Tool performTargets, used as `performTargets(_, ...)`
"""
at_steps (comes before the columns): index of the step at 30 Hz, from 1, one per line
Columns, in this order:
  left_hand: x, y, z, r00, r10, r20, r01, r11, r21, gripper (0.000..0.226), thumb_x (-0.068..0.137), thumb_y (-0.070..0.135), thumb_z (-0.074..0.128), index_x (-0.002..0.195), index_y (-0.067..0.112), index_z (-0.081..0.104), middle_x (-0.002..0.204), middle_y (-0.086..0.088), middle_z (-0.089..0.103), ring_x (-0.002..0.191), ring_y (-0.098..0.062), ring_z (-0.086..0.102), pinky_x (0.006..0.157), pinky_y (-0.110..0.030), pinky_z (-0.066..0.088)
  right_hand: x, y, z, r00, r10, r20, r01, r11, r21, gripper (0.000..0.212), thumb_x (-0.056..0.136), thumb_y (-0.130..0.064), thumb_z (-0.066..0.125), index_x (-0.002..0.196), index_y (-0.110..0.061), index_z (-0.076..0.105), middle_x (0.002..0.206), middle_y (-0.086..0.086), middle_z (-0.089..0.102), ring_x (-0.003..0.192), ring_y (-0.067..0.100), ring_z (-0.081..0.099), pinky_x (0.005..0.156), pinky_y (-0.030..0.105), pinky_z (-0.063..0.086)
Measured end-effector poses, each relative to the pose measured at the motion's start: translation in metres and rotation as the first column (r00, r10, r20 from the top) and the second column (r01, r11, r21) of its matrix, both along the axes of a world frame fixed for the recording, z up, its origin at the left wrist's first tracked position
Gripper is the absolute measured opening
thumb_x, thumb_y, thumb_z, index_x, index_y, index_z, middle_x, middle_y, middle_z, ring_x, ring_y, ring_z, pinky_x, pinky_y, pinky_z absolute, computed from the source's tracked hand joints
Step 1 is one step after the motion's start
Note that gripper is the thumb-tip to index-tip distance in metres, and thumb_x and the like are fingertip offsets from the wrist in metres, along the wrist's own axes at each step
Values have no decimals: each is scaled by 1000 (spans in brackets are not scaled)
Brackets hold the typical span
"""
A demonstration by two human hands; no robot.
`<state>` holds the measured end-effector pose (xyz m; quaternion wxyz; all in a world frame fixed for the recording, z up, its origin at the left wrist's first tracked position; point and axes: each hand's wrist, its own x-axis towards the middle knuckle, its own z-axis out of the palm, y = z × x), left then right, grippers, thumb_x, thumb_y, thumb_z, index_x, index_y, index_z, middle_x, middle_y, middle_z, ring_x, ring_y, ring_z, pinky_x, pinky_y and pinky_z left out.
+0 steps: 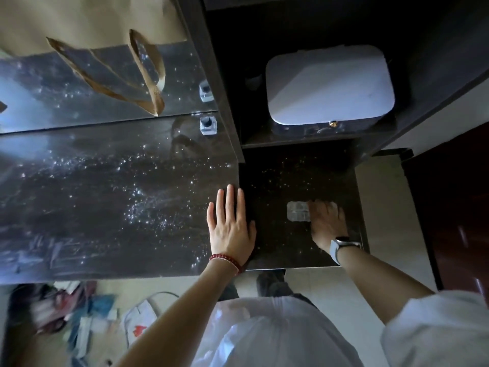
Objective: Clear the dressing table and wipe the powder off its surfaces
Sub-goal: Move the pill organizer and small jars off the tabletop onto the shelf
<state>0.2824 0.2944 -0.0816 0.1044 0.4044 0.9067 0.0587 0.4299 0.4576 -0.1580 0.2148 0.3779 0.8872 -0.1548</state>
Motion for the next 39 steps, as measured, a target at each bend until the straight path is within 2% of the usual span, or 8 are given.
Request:
performTargets(5, -1, 0, 4, 1000, 0, 7, 0, 1000, -2, 71, 79, 29, 57, 140, 9, 27, 148, -17, 29, 137, -36, 24, 109, -52, 19, -13, 9, 3, 990, 113, 78, -120, 989, 85, 50, 85, -10, 51, 132, -8, 34, 130, 13, 41, 119, 31, 41, 97, 44, 37)
performTargets(10, -4, 0, 5, 1000, -11, 18, 11, 1000, -16, 70, 82, 35, 54, 141, 12, 25, 149, -15, 27, 138, -34, 22, 110, -50, 19, -15, 8, 15, 991, 78, 104, -79, 997, 2, 49, 80, -23, 59, 123, -8, 42, 126, 12, 44, 115, 29, 43, 92, 41, 38)
performTargets(13, -10, 1, 8, 999, 2, 52, -1, 1000, -5, 65, 85, 38, 50, 141, 15, 26, 150, -10, 28, 138, -29, 21, 110, -47, 19, -11, -2, 26, 999, -34, 1, 34, 997, -70, 50, 78, -26, 59, 122, -9, 41, 122, 12, 44, 112, 29, 45, 90, 40, 40)
performTargets(18, -36, 12, 24, 989, 72, 128, -95, 978, 183, 52, 83, 25, 57, 132, 14, 42, 138, -9, 43, 127, -30, 34, 102, -46, 24, -18, -18, 59, 961, -128, -247, 103, 989, -110, 55, 76, -29, 66, 122, -9, 43, 121, 11, 45, 109, 26, 47, 90, 38, 44)
performTargets(22, -83, 47, 38, 978, 167, 123, -195, 941, 276, 54, 82, 16, 56, 132, 13, 38, 140, -10, 37, 128, -30, 29, 102, -47, 23, -33, -24, 86, 899, -162, -406, 137, 987, -89, 53, 77, -25, 63, 123, -7, 44, 118, 12, 47, 108, 27, 48, 90, 38, 45)
performTargets(28, -147, 85, 42, 979, 184, 91, -195, 973, 124, 68, 83, 12, 55, 141, 14, 19, 152, -5, 18, 135, -30, 17, 104, -53, 24, -45, -24, 110, 861, -176, -477, 163, 984, -70, 53, 77, -27, 64, 122, -8, 44, 117, 10, 48, 110, 24, 47, 91, 40, 46)
performTargets(33, -167, 96, 37, 992, 107, 66, -116, 982, 146, 38, 84, 7, 52, 121, 10, 44, 130, -13, 48, 122, -32, 37, 96, -49, 29, -44, -23, 120, 842, -164, -514, 181, 983, -17, 53, 74, -25, 67, 120, -7, 47, 116, 11, 51, 107, 26, 50, 88, 40, 48)
performTargets(39, -156, 77, 44, 964, 153, 218, -215, 929, 301, 34, 79, 11, 63, 111, 6, 51, 114, -18, 54, 104, -37, 50, 86, -44, 38, -42, -25, 135, 820, -140, -555, 165, 986, -4, 55, 74, -24, 68, 122, -6, 48, 116, 12, 50, 107, 26, 50, 89, 40, 48)
